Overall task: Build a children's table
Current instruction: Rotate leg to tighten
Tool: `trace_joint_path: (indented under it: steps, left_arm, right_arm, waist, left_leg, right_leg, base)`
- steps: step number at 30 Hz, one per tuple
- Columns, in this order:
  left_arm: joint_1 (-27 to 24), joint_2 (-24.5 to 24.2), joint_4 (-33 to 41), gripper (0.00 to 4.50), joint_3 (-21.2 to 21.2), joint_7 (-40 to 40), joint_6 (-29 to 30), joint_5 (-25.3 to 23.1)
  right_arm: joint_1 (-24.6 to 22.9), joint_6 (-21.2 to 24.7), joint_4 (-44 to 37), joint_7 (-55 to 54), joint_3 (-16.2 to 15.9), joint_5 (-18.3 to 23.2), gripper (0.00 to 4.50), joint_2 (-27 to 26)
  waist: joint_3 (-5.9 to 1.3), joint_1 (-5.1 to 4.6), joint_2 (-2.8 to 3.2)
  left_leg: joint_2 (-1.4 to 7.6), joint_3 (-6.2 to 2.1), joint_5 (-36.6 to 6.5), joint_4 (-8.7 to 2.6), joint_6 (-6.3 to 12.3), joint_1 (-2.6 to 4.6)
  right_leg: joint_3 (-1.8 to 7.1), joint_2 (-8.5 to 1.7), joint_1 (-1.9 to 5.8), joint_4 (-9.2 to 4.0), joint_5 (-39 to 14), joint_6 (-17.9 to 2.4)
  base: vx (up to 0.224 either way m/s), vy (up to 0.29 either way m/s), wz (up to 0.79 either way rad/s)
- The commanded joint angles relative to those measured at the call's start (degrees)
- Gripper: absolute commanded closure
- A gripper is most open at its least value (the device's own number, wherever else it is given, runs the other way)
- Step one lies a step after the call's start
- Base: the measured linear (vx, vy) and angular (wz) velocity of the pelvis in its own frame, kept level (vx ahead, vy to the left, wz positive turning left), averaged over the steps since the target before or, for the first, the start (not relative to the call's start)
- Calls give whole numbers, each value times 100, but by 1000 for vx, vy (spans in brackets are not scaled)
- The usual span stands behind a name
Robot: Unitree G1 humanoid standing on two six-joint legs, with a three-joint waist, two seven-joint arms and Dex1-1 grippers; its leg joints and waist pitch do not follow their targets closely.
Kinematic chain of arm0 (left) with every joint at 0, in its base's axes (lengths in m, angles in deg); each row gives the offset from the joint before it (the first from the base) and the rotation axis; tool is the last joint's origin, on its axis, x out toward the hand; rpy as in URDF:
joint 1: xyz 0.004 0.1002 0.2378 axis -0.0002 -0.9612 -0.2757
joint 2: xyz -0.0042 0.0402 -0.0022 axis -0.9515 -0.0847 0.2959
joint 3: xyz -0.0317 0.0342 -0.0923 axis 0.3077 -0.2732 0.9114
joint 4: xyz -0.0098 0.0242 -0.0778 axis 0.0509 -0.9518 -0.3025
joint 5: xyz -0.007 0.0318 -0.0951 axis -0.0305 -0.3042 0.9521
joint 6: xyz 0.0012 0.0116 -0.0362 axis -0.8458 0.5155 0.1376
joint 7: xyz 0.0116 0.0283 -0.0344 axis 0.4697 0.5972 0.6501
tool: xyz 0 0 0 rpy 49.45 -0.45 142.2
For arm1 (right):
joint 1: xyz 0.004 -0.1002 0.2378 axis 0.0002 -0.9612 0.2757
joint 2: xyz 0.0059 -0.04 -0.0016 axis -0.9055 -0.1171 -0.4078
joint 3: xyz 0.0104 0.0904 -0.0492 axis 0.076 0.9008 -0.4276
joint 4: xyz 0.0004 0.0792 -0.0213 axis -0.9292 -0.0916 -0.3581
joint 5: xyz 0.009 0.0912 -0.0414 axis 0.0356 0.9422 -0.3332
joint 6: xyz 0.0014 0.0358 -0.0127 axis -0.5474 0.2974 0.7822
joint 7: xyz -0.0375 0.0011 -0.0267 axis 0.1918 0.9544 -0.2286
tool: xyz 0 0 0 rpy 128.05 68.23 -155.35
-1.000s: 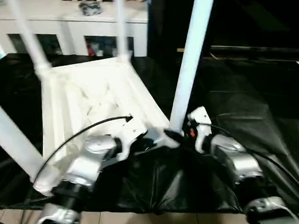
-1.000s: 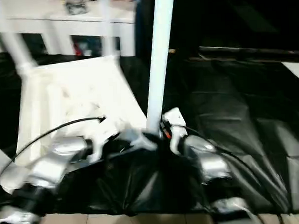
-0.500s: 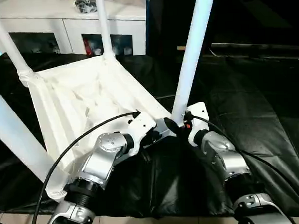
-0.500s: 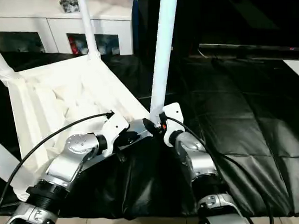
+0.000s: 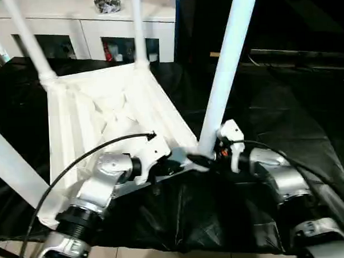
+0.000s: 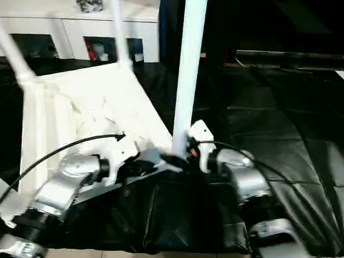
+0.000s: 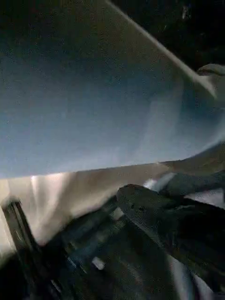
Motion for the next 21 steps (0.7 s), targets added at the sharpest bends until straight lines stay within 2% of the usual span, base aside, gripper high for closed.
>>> trace_joint_path:
  steps: [1,4,6,12,21]
  left_arm:
    - [117,98,194,450,-223,-280,-206,167]
    - [135,-16,210,450,-257,-538,-165,244]
    - [135,-63,228,450,-279,-675,-141,278]
    - [124,-162,262,450,-332,-897,-108,341]
    - [105,-215,296,450,-329,-1043,-9,370]
  right_arm:
    - [-57,45,-115,440,-365,-10,90,-16]
    - [-61,120,-205,849,-489,9,90,138]
    - [-77,179,-278,1075,-567,22,116,225]
    - [-144,233,-391,1387,-727,15,155,365]
    - [-176,327,-466,1500,-754,24,227,370]
  waist:
    - [-348,-13,2]
    - [-349,23,-10]
    - [-350,35,-9]
    - [-354,50,-12]
    - [-352,61,-34]
  left_leg:
    - [-84,132,-1304,-322,439,-35]
    - [-81,135,-1243,-323,419,-42]
    - [-78,136,-1240,-320,413,-34]
    - [-82,135,-1199,-317,398,-46]
    - [-82,131,-1199,-319,371,-48]
  right_leg:
    - [221,-163,351,-381,-1531,-1152]
    - [224,-158,358,-370,-1522,-1132]
    - [223,-159,354,-366,-1510,-1143]
    - [222,-158,365,-356,-1484,-1153]
    - [221,-162,359,-370,-1664,-1063]
  base:
    - [0,0,0]
    - [0,0,0]
    - [0,0,0]
    - [0,0,0]
    - [0,0,0]
